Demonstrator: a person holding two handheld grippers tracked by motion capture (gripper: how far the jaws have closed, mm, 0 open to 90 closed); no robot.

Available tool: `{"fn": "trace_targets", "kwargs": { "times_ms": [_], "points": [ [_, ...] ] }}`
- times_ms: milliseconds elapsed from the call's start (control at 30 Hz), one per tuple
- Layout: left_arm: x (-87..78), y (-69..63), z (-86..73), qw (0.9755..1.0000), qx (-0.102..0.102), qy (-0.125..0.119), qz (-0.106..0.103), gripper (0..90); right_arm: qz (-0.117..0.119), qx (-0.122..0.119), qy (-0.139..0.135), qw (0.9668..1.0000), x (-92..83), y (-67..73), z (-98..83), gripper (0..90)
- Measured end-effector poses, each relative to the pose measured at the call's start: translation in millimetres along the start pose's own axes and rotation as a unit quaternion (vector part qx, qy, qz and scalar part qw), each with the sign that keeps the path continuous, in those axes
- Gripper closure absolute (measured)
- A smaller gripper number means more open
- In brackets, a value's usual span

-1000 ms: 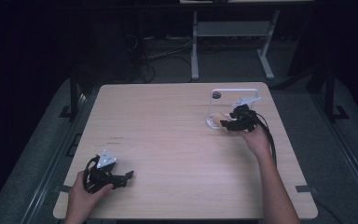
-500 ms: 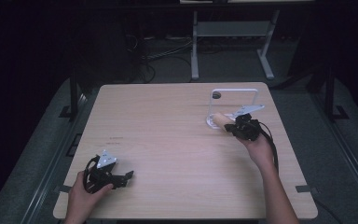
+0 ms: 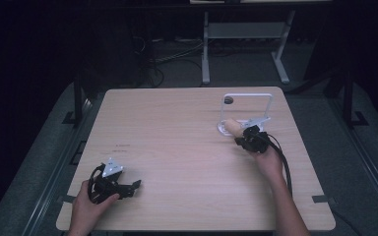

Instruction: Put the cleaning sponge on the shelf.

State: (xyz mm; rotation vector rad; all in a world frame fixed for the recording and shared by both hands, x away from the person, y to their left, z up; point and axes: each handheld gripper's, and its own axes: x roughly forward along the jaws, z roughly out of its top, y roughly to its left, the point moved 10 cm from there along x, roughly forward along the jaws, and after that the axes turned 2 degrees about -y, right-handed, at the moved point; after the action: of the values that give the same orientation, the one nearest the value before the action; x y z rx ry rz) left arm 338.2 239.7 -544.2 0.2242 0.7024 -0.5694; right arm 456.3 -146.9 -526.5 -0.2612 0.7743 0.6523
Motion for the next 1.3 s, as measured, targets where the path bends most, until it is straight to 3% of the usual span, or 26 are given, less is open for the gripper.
{"fn": "trace_targets", "kwargs": {
  "times_ms": [733, 1300],
  "points": [
    [-0.2, 0.0, 0.0, 1.0, 0.0, 0.001, 0.0, 12.9, -0.041, 0.006, 0.006, 0.9991, 3.7, -24.9, -5.3, 89.8],
    [-0.2, 0.0, -0.1, 1.0, 0.0, 0.001, 0.0, 12.9, -0.063, 0.037, 0.008, 0.9973, 2.6, -50.2, -6.5, 89.8]
  ]
}}
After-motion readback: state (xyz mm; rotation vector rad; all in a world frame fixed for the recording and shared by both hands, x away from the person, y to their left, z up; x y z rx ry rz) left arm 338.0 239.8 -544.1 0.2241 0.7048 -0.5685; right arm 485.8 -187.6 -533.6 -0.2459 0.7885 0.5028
